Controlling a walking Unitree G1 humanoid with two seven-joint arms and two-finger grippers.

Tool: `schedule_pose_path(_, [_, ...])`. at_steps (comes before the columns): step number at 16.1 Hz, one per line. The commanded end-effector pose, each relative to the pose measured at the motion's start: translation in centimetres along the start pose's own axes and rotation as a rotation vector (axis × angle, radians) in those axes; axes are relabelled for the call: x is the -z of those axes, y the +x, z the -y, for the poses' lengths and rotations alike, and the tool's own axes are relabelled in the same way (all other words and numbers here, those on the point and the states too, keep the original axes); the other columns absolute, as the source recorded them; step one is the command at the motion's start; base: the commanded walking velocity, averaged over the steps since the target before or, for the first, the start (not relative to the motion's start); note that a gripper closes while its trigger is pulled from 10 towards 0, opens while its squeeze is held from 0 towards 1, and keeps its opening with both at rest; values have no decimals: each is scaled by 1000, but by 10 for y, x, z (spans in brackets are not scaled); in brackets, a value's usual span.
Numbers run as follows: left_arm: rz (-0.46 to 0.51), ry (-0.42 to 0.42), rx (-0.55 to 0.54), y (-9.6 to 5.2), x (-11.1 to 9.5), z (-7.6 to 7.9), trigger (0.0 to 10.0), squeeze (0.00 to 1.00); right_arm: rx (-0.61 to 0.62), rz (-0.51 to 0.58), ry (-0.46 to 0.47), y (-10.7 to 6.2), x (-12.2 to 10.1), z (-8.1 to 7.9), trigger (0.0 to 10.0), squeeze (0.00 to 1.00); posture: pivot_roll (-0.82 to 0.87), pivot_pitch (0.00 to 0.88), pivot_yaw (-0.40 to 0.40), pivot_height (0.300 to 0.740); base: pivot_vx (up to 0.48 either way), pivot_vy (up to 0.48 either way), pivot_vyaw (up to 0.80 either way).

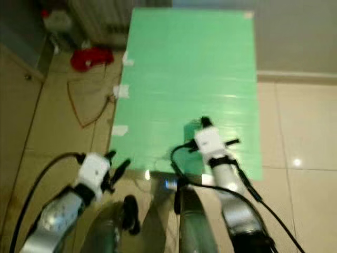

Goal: Hang keys on a hook

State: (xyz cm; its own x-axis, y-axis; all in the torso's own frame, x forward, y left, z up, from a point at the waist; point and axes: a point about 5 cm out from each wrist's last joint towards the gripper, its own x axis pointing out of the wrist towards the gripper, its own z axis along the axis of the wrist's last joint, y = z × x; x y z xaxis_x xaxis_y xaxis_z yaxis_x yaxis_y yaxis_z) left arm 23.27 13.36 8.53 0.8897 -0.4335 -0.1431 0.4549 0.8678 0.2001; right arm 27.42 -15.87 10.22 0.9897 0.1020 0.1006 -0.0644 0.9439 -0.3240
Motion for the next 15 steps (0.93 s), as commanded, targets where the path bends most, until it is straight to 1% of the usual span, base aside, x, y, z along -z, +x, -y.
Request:
schedule_pose_path(1, [23,-50,-45,5,-8,-11,10000,0,-9,-34,195,-14,0,1,0,0,-24,156,36,736,0,0,0])
schedule_pose_path(2, [60,-58,-91,17,-20,-24,10000,0,4,-55,282,-25,1,4,0,0,-36,117,25,736,0,0,0])
schedule_pose_path(3, [59,-80,-133,27,-23,-34,10000,0,24,-77,296,-32,3,7,0,0,-54,73,20,736,0,0,0])
schedule_pose_path(4, [61,-87,-155,30,-25,-38,10000,0,31,-89,300,-35,4,9,0,0,-62,50,13,736,0,0,0])
schedule_pose_path(5, [74,-109,-171,32,-28,-43,10000,0,45,-117,275,-40,8,13,1647,0,-69,27,6,736,0,0,0])
schedule_pose_path(6, [80,-110,-166,31,-29,-43,10000,0,51,-133,266,-44,12,15,10000,0,-75,16,0,736,0,0,0])
schedule_pose_path(7, [77,-118,-151,31,-28,-41,10000,0,57,-169,270,-48,19,19,10000,0,-79,10,1,736,0,0,0])
schedule_pose_path(8, [68,-133,-145,34,-25,-36,10000,0,65,-197,264,-47,26,18,10000,0,-79,7,6,736,0,0,0])
schedule_pose_path(9, [67,-132,-144,37,-25,-35,10000,0,69,-204,262,-45,27,18,10000,0,-81,6,7,736,0,0,0])
schedule_pose_path(11, [62,-144,-153,42,-24,-28,10000,0,92,-228,254,-34,34,19,10000,0,-75,7,8,736,0,0,0])
schedule_pose_path(12, [42,-170,-177,42,-19,-26,10000,0,99,-229,248,-29,35,18,10000,0,-65,2,10,736,0,-480,0])
schedule_pose_path(14, [31,-186,-203,40,-15,-26,10000,0,108,-219,239,-25,35,19,10000,0,-60,0,8,736,0,-480,0])
schedule_pose_path(15, [33,-182,-232,36,-12,-28,10000,0,132,-180,218,-24,29,23,10000,0,-54,0,2,736,0,-480,0])
